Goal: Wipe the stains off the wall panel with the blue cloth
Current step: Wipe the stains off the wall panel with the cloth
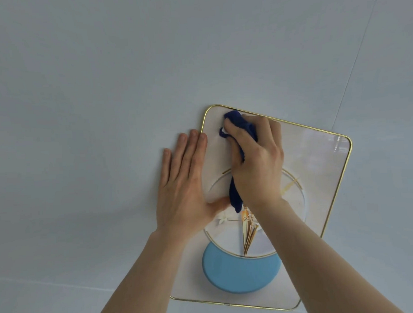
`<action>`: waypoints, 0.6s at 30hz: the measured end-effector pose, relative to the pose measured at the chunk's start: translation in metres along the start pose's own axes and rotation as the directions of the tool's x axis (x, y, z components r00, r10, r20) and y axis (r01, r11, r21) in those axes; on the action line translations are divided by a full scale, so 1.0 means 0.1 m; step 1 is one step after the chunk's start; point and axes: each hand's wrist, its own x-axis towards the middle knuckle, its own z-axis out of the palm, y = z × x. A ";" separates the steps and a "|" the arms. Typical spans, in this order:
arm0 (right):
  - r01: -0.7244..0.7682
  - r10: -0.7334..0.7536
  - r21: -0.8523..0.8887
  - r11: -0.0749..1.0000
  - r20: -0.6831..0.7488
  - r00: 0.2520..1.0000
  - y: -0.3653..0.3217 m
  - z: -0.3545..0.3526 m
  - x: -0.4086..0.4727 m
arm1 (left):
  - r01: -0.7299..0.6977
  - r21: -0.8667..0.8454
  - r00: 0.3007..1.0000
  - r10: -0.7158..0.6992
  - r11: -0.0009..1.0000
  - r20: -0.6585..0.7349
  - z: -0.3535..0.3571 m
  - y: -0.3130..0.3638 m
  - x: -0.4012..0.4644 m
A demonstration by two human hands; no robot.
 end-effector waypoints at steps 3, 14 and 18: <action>0.103 -0.100 -0.047 0.994 0.063 0.993 0.07 -0.03 -0.05 | 0.020 0.003 1.000 -0.020 1.000 0.001 0.01 0.00 0.01; 0.073 -0.065 -0.110 0.991 0.077 0.995 0.08 -0.15 0.08 | 0.007 0.003 1.000 -0.007 1.000 0.003 -0.01 -0.01 0.00; 0.208 -0.194 -0.092 0.974 0.136 0.971 -0.02 -0.06 -0.12 | 0.009 0.025 0.999 -0.008 1.000 -0.042 0.02 0.01 0.00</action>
